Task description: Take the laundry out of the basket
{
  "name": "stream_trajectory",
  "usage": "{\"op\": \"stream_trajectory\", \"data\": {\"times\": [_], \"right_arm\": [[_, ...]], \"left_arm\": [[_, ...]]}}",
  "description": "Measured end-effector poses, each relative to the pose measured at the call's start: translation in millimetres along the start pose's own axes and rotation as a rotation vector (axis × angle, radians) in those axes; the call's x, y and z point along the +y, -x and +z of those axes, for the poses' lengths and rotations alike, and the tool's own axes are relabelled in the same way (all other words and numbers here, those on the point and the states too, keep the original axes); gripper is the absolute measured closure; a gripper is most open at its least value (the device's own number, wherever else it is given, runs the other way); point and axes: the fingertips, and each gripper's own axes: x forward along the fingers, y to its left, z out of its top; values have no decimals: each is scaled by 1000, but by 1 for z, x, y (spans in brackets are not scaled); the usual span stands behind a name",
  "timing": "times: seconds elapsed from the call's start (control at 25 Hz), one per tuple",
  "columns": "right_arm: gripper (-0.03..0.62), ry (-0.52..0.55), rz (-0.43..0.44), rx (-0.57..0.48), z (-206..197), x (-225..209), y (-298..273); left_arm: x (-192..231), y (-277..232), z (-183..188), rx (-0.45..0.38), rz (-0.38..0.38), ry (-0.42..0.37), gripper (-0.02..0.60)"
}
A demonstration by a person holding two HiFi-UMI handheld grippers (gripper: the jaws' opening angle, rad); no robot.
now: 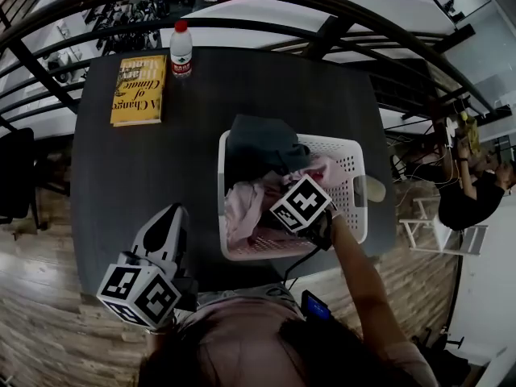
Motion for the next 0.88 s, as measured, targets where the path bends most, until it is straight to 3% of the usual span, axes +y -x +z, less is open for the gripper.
{"op": "stream_trajectory", "data": {"times": [0.2, 0.4, 0.64, 0.88], "right_arm": [[282, -8, -14, -28, -1, 4, 7], [432, 29, -36, -73, 3, 10, 20], [473, 59, -101, -127, 4, 12, 41], [480, 20, -171, -224, -2, 10, 69]], "left_arm": [[-1, 3, -3, -2, -6, 1, 581], [-2, 7, -3, -5, -12, 0, 581], [-7, 12, -3, -11, -28, -13, 581], [-18, 13, -3, -10, -51, -31, 581]]}}
